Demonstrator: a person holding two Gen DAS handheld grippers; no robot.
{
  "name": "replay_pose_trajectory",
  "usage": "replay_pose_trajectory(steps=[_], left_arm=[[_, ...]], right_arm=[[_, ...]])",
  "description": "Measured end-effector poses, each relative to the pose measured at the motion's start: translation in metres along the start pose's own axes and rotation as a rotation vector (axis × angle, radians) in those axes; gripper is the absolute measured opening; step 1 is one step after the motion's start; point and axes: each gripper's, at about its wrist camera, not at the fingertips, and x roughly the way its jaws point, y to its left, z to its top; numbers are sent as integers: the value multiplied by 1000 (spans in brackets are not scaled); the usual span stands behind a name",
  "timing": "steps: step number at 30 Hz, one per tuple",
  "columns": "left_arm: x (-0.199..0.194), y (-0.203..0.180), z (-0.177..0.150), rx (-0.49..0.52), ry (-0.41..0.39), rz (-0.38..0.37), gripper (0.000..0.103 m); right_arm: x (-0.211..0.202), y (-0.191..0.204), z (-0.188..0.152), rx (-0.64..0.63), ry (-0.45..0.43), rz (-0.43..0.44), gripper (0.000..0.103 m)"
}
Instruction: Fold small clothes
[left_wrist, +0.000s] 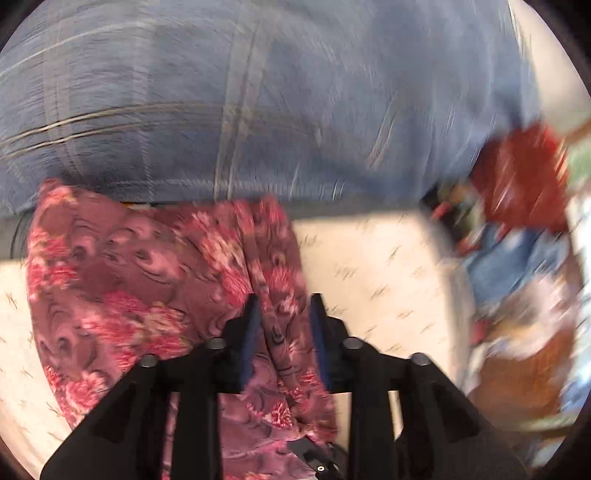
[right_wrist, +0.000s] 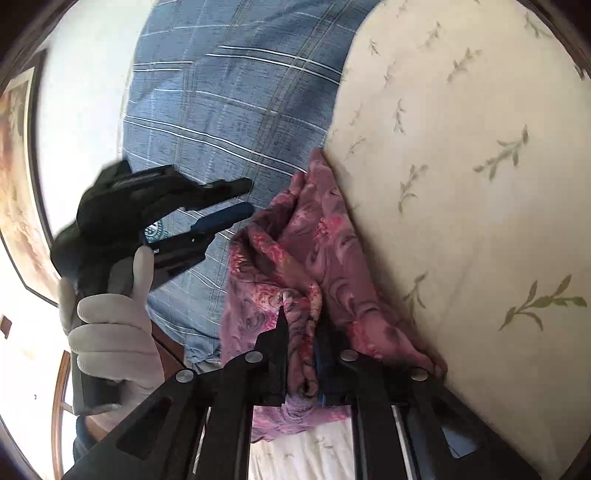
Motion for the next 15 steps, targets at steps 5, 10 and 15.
replay_pose_trajectory(steps=[5, 10, 15], left_arm=[[-41, 62, -2, -51, -69, 106, 63], [-39, 143, -24, -191, -12, 109, 63], [-33, 188, -49, -260, 25, 23, 63]], right_arm=[[-34, 14, 18, -11, -247, -3, 35], [-3, 39, 43, -59, -178, 90, 52], [64, 62, 53, -206, -25, -138, 53]])
